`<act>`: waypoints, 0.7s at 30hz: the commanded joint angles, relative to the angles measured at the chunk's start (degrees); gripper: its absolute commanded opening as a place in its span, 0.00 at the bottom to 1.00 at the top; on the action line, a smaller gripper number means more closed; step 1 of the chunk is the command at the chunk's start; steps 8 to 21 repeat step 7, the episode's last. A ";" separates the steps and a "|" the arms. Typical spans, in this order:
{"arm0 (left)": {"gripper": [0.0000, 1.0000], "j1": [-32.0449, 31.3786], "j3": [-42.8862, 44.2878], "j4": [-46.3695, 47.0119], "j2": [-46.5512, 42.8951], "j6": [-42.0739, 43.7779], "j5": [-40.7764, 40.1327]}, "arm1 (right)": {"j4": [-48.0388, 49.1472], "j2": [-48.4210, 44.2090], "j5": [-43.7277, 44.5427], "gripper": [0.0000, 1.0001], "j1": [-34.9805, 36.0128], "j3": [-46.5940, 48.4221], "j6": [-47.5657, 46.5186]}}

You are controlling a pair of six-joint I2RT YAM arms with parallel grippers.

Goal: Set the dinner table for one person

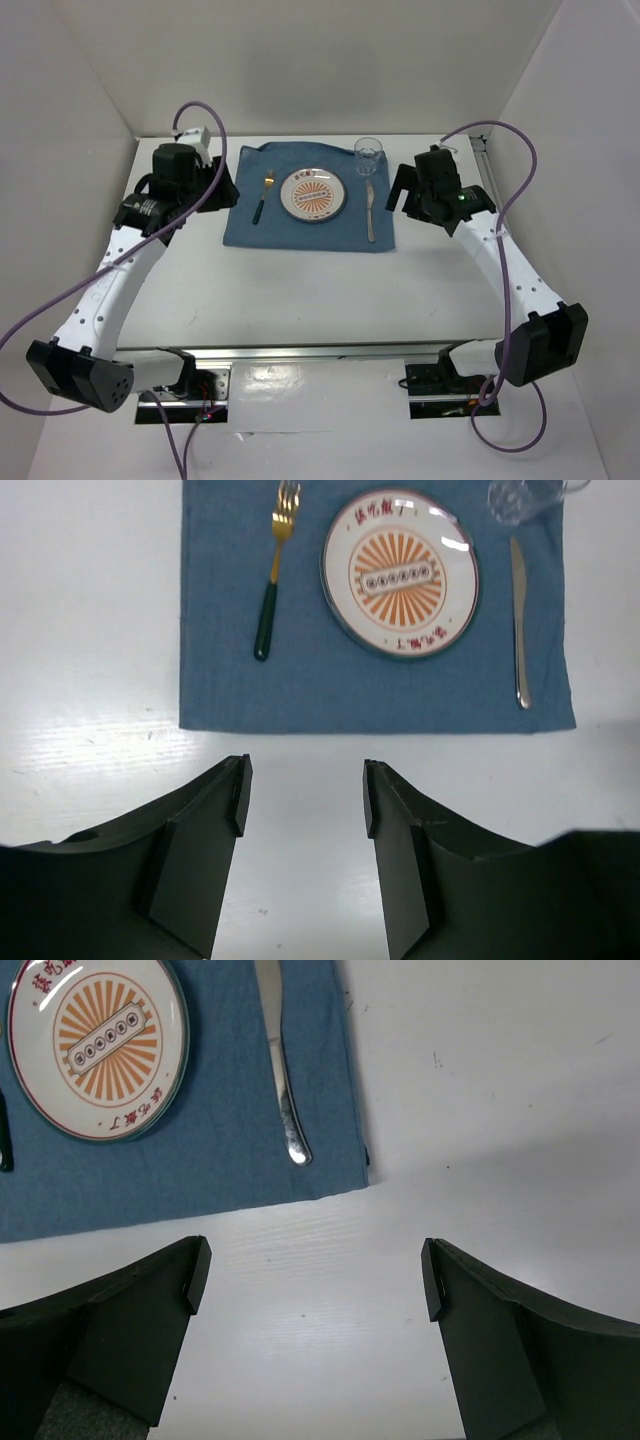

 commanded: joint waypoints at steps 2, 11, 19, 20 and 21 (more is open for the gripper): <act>0.65 -0.15 -3.04 5.02 -1.88 -0.58 4.60 | -0.70 -1.06 2.92 1.00 -0.36 0.56 1.96; 0.65 -0.15 -1.73 4.41 -1.88 -0.58 4.60 | -0.70 -2.37 0.89 1.00 -0.36 -0.94 1.96; 0.65 -0.15 -1.73 4.41 -1.88 -0.58 4.60 | -0.70 -2.37 0.89 1.00 -0.36 -0.94 1.96; 0.65 -0.15 -1.73 4.41 -1.88 -0.58 4.60 | -0.70 -2.37 0.89 1.00 -0.36 -0.94 1.96; 0.65 -0.15 -1.73 4.41 -1.88 -0.58 4.60 | -0.70 -2.37 0.89 1.00 -0.36 -0.94 1.96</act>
